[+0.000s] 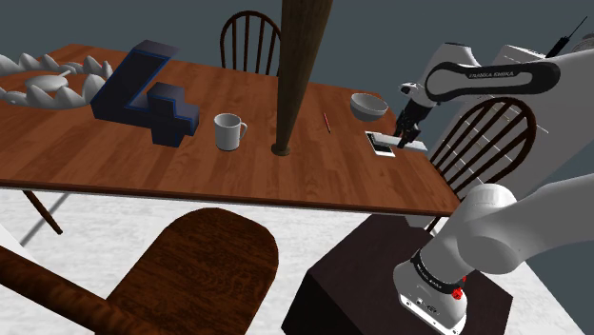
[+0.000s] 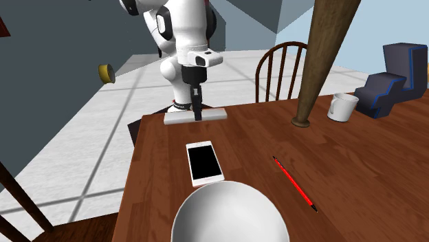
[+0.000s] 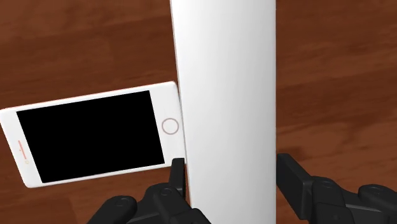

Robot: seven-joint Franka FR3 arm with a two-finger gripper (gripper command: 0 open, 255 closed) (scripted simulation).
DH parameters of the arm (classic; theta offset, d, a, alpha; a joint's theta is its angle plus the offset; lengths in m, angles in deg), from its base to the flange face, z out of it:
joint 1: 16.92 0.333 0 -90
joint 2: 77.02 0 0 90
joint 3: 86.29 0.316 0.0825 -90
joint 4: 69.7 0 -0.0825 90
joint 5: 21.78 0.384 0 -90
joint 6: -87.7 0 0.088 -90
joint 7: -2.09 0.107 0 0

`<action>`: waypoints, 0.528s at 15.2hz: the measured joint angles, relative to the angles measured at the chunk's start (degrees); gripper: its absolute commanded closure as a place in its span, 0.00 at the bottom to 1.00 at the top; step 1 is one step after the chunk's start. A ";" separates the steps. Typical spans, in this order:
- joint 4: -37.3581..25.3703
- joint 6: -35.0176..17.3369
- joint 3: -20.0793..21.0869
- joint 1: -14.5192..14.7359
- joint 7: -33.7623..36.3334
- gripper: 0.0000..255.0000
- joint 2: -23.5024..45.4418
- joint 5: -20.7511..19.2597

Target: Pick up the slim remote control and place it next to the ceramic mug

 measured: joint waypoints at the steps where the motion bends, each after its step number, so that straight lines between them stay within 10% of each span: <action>1: -0.46 0.97 0.41 -0.17 0.03 1.00 -0.51 0.02; 8: -4.58 6.84 2.62 -0.28 0.05 1.00 -2.22 0.91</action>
